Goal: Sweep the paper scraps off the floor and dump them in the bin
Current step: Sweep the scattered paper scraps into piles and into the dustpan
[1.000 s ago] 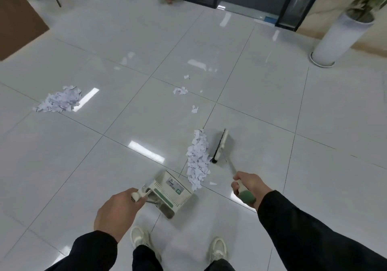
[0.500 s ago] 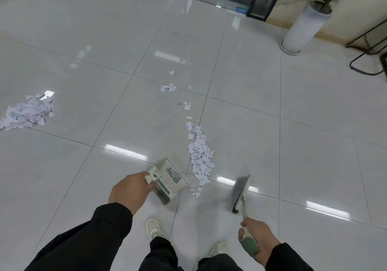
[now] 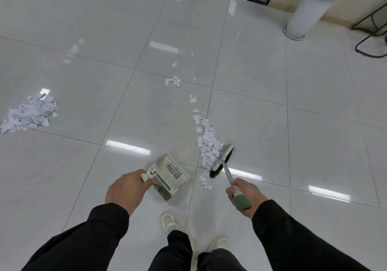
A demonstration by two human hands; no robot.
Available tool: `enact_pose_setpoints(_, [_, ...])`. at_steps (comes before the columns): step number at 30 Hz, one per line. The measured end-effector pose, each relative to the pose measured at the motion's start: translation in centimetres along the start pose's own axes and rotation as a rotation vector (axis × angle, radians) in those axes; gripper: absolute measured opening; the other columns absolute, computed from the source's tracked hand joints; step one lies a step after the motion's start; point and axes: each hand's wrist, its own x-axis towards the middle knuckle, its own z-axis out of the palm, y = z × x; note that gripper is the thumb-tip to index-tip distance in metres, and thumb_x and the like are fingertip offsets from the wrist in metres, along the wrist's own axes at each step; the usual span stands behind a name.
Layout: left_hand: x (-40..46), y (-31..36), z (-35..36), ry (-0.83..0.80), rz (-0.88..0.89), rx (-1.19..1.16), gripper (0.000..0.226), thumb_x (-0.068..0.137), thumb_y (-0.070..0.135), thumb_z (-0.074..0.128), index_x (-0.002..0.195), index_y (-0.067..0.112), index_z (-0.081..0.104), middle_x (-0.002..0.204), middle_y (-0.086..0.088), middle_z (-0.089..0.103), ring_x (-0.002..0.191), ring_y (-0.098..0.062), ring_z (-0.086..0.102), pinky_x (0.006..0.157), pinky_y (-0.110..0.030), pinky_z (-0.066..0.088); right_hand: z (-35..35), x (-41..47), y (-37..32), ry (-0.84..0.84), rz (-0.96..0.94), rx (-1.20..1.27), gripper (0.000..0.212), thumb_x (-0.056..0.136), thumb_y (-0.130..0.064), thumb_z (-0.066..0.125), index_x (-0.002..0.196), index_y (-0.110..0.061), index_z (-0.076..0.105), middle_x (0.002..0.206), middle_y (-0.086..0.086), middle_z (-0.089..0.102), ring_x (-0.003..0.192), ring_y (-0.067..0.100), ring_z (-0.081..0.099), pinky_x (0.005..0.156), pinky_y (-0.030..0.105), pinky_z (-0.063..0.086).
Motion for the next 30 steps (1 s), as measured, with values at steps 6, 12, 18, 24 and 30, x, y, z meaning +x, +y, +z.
enact_pose_setpoints(6, [1.6, -0.8, -0.2, -0.024, -0.013, 0.009, 0.027, 0.102, 0.052, 0.052, 0.108, 0.030, 0.067, 0.081, 0.011, 0.063, 0.073, -0.011, 0.059, 0.054, -0.025, 0.038, -4.3, -2.3, 0.3, 0.068, -0.009, 0.060, 0.025, 0.094, -0.002, 0.054, 0.118, -0.004, 0.047, 0.073, 0.015, 0.050, 0.042, 0.014, 0.041, 0.035, 0.020, 0.046])
enact_pose_setpoints(12, [3.1, -0.5, -0.7, -0.026, -0.041, -0.028, 0.027, 0.102, 0.050, 0.052, 0.108, 0.030, 0.068, 0.083, 0.010, 0.064, 0.075, -0.014, 0.060, 0.058, -0.027, 0.039, -3.6, -6.0, 3.6, 0.096, 0.041, 0.052, 0.008, 0.096, 0.000, 0.048, 0.102, -0.003, 0.045, 0.066, 0.014, 0.046, 0.034, 0.015, 0.040, 0.029, 0.020, 0.040])
enact_pose_setpoints(18, [2.9, -0.8, -1.8, 0.002, -0.050, -0.046, 0.026, 0.102, 0.050, 0.052, 0.105, 0.029, 0.067, 0.080, 0.008, 0.063, 0.074, -0.016, 0.059, 0.057, -0.027, 0.039, 1.5, -4.5, 7.0, 0.007, 0.122, 0.070, 0.020, 0.090, 0.004, 0.050, 0.080, -0.010, 0.041, 0.060, 0.010, 0.041, 0.038, 0.018, 0.043, 0.033, 0.022, 0.038])
enact_pose_setpoints(24, [1.2, -2.5, -2.5, 0.018, -0.092, -0.058, 0.030, 0.100, 0.060, 0.049, 0.103, 0.034, 0.065, 0.074, 0.013, 0.061, 0.069, -0.012, 0.058, 0.056, -0.028, 0.040, 9.9, -1.9, 6.6, -0.081, 0.130, 0.172, 0.012, 0.094, 0.002, 0.050, 0.088, -0.008, 0.050, 0.063, 0.008, 0.047, 0.040, 0.016, 0.048, 0.038, 0.021, 0.045])
enact_pose_setpoints(30, [0.1, -3.8, -3.6, 0.018, -0.111, -0.059, 0.023, 0.100, 0.058, 0.050, 0.096, 0.038, 0.062, 0.070, 0.010, 0.062, 0.064, -0.009, 0.056, 0.052, -0.024, 0.038, 15.1, 1.1, 1.2, -0.153, 0.051, 0.166, 0.016, 0.093, 0.000, 0.050, 0.083, -0.011, 0.045, 0.060, 0.005, 0.048, 0.040, 0.014, 0.048, 0.039, 0.020, 0.044])
